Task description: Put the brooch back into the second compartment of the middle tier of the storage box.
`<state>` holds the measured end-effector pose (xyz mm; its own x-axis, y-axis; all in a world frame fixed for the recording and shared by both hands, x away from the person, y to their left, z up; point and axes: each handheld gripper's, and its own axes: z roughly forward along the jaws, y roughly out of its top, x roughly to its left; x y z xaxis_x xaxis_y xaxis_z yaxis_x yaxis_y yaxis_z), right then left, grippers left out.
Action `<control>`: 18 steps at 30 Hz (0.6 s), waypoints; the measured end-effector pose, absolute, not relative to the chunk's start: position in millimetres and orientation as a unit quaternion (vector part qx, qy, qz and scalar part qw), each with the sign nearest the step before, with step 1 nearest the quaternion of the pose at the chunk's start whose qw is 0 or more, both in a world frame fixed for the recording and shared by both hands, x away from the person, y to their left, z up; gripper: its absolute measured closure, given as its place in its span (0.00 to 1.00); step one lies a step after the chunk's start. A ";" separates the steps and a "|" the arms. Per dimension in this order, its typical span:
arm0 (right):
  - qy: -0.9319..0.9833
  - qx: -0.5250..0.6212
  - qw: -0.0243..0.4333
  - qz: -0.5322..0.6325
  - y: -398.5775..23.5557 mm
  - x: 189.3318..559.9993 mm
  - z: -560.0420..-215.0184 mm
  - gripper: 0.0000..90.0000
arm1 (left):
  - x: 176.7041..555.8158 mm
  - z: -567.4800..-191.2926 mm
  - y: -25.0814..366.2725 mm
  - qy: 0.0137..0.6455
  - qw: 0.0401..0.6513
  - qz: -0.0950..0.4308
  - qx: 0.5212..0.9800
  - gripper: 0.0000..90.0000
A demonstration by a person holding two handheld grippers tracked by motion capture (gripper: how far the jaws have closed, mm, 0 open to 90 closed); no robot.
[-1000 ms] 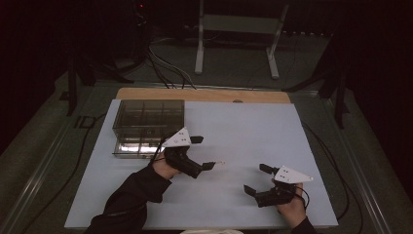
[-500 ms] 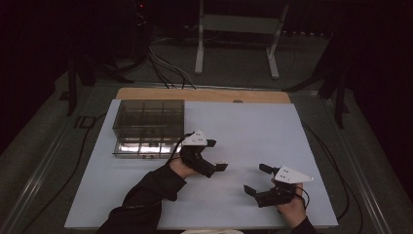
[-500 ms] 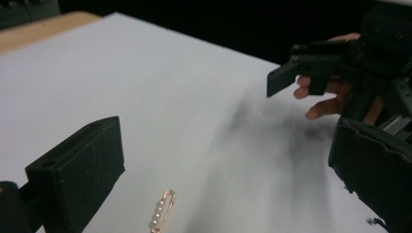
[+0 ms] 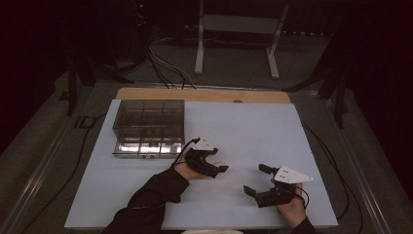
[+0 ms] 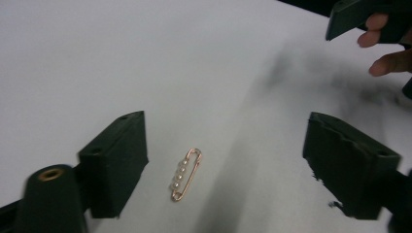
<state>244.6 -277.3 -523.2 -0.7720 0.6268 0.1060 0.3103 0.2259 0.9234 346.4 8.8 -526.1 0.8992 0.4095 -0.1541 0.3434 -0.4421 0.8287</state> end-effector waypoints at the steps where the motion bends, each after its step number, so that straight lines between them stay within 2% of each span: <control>1: 0.770 0.305 0.146 0.542 -277.1 244.6 -523.2 0.00 | 347.5 -527.0 8.4 0.228 0.475 0.034 0.849 0.26; 6: 0.770 0.304 0.146 0.542 -276.8 243.9 -522.9 0.00 | 350.4 -531.2 5.2 0.241 0.459 0.042 0.854 0.34; 12: 0.771 0.303 0.144 0.541 -276.5 244.0 -523.3 0.00 | 354.9 -537.6 3.4 0.248 0.437 0.043 0.864 0.51; 18: 0.772 0.302 0.144 0.540 -275.6 243.8 -523.2 0.00 | 357.6 -542.4 1.1 0.246 0.425 0.046 0.870 0.64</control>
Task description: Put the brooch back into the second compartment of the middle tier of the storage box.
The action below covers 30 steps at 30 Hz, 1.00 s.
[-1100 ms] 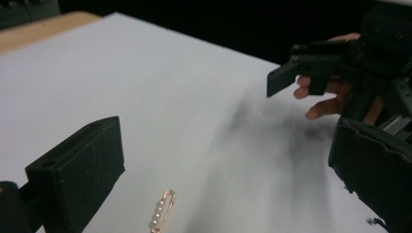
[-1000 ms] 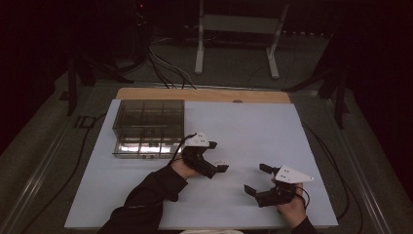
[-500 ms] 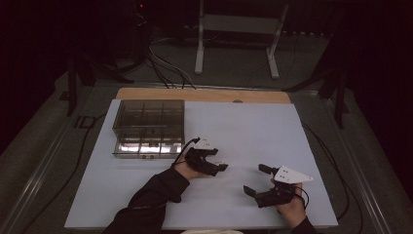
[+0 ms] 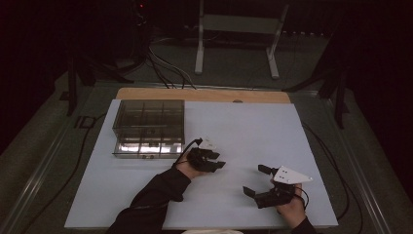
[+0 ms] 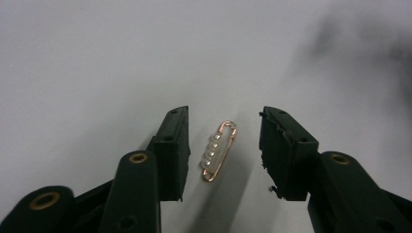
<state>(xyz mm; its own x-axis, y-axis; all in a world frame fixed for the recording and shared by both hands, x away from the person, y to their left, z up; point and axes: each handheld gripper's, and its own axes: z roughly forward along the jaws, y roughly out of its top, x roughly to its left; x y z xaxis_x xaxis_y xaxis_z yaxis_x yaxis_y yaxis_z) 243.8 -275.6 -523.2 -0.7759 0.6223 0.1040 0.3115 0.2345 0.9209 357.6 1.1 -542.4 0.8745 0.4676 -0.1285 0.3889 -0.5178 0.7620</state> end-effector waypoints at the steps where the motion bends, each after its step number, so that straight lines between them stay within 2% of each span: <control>1: 0.772 0.304 0.142 0.540 -275.7 244.0 -523.2 0.00 | 357.7 -543.1 0.5 0.245 0.424 0.047 0.871 0.67; 4: 0.772 0.302 0.144 0.540 -275.7 243.5 -522.9 0.00 | 358.4 -546.0 -2.0 0.238 0.414 0.052 0.877 0.70; 10: 0.773 0.302 0.144 0.539 -275.7 243.5 -522.9 0.00 | 357.1 -545.7 -4.0 0.229 0.402 0.079 0.883 0.84; 16: 0.773 0.302 0.144 0.538 -275.4 243.7 -523.3 0.00 | 355.5 -544.6 -5.9 0.220 0.394 0.084 0.888 0.95; 30: 0.771 0.304 0.140 0.541 -275.8 244.3 -523.3 0.00 | 355.1 -537.0 -5.0 0.221 0.404 0.067 0.885 0.97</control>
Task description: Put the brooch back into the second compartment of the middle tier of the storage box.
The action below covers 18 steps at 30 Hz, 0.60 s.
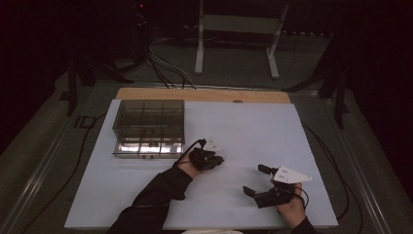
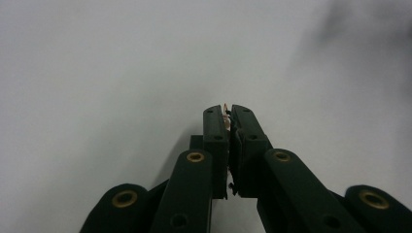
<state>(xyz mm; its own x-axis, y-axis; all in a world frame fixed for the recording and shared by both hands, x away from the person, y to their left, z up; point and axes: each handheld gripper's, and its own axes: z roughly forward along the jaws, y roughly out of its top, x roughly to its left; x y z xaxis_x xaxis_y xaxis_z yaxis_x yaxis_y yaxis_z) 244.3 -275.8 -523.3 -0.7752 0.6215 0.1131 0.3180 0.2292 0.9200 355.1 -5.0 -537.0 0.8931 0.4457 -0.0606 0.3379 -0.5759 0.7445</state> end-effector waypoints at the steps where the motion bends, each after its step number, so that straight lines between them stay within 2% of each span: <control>1: 0.771 0.304 0.141 0.541 -275.7 244.0 -523.1 0.00 | 353.7 -533.7 -5.0 0.218 0.407 0.067 0.885 0.97; 18: 0.772 0.304 0.143 0.540 -275.1 244.3 -523.6 0.00 | 337.7 -500.8 -1.3 0.197 0.422 0.062 0.883 0.97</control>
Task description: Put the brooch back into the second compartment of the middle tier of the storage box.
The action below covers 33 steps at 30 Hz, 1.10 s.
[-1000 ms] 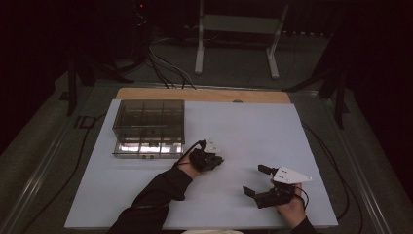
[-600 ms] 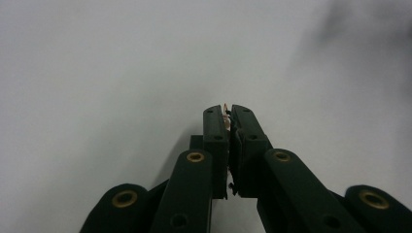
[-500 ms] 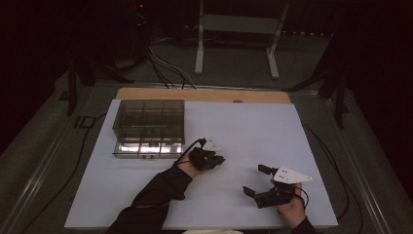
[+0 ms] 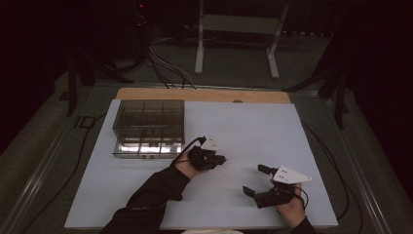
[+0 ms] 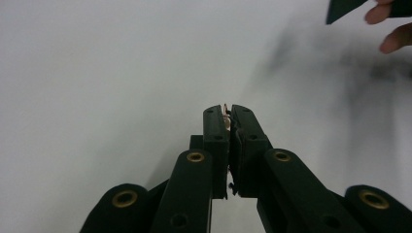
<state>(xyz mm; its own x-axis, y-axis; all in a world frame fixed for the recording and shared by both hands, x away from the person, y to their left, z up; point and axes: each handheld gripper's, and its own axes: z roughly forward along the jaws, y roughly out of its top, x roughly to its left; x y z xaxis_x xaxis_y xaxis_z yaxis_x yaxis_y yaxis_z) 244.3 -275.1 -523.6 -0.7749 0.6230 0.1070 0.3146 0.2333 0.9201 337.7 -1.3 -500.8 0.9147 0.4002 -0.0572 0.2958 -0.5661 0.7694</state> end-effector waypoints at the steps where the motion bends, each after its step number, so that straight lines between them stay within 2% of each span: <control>1: 0.773 0.303 0.143 0.539 -275.1 244.4 -523.8 0.00 | 337.7 -500.8 -1.3 0.197 0.422 0.062 0.883 0.97; 33: 0.772 0.303 0.144 0.539 -273.2 245.0 -523.4 0.00 | 323.5 -462.9 30.0 0.191 0.420 0.048 0.886 0.97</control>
<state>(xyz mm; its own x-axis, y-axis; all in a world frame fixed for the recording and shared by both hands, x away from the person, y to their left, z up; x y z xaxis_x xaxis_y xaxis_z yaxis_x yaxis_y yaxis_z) 245.0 -273.2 -523.4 -0.7750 0.6232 0.1050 0.3134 0.2347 0.9202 323.5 30.0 -462.9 0.9227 0.3782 -0.0751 0.2978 -0.5753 0.7618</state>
